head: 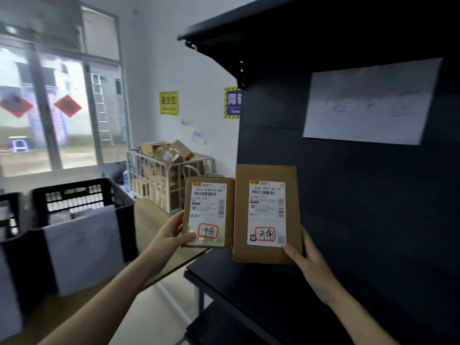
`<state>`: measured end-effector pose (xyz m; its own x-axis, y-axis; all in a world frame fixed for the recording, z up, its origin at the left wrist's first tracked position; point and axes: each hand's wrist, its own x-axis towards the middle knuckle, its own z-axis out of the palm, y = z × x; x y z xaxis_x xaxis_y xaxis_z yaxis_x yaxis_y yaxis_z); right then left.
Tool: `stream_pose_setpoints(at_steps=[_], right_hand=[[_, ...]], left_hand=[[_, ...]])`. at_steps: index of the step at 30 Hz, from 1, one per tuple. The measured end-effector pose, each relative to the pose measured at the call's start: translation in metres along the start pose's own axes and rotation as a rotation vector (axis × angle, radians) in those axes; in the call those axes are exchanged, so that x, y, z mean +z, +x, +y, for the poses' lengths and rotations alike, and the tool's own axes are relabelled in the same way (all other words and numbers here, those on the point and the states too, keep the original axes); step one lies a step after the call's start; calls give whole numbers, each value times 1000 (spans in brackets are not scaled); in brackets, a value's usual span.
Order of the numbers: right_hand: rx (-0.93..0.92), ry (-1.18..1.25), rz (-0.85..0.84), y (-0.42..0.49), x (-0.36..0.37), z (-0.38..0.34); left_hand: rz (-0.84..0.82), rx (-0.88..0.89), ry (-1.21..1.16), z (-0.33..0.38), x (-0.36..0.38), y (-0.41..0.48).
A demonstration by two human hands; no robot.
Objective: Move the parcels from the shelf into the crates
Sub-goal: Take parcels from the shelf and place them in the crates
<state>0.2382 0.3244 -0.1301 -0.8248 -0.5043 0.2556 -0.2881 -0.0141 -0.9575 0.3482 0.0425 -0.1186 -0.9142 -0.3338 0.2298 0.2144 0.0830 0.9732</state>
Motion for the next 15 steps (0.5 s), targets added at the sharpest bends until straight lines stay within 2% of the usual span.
stream_pose_setpoints(at_steps=[15], right_hand=[[-8, 70, -235, 79, 244, 2]], left_hand=[[274, -4, 40, 3, -239, -57]])
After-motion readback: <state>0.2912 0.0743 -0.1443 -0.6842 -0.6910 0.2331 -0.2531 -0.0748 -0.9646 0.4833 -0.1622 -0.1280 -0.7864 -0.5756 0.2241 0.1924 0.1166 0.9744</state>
